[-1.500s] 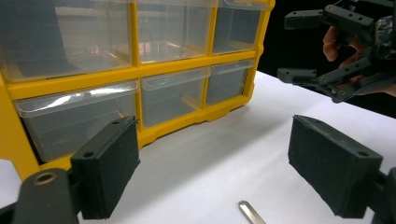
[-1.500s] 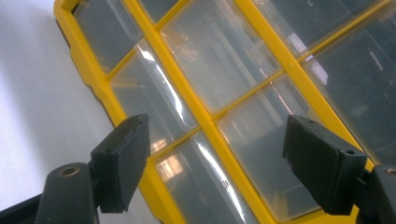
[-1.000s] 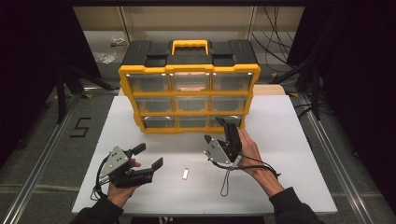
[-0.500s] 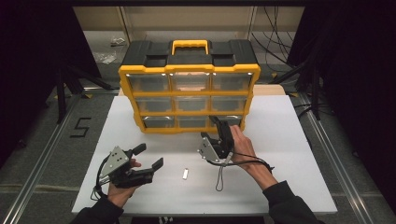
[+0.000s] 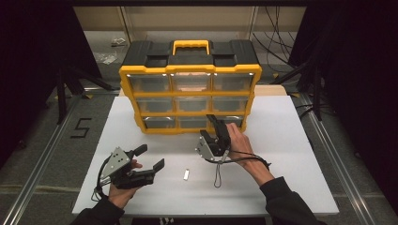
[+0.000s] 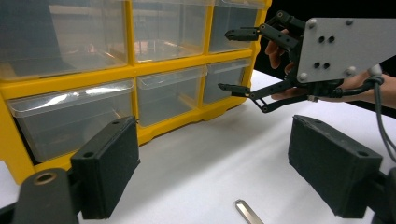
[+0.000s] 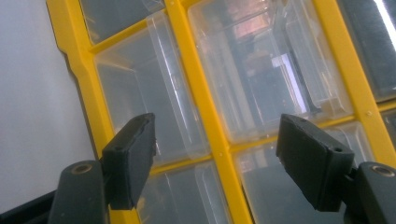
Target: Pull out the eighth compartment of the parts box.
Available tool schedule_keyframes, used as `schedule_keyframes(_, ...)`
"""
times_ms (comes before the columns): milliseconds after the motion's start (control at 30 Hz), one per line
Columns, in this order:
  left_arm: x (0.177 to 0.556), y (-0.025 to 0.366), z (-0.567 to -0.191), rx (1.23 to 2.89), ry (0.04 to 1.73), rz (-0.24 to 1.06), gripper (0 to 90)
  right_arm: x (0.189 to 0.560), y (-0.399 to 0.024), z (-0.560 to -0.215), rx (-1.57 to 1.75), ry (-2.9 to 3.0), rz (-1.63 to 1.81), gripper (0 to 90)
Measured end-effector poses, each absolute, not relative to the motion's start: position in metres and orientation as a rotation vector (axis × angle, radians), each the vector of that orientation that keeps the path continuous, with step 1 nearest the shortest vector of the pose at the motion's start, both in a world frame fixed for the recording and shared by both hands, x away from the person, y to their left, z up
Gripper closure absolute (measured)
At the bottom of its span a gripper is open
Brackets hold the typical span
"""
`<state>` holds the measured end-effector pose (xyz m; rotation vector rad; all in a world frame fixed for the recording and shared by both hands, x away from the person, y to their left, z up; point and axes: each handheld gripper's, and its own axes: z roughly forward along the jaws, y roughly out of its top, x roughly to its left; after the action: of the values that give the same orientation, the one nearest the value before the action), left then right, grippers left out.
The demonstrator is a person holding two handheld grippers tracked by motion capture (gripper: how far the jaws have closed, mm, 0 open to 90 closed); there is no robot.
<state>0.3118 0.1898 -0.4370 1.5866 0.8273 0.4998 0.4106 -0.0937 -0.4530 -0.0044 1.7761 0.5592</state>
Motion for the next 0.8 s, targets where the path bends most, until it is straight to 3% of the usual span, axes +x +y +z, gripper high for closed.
schedule_keyframes(800,0.312,0.190,-0.437,1.586,0.827,0.496,15.7,0.427,-0.080,-0.470,-0.032,1.751,0.494,33.6)
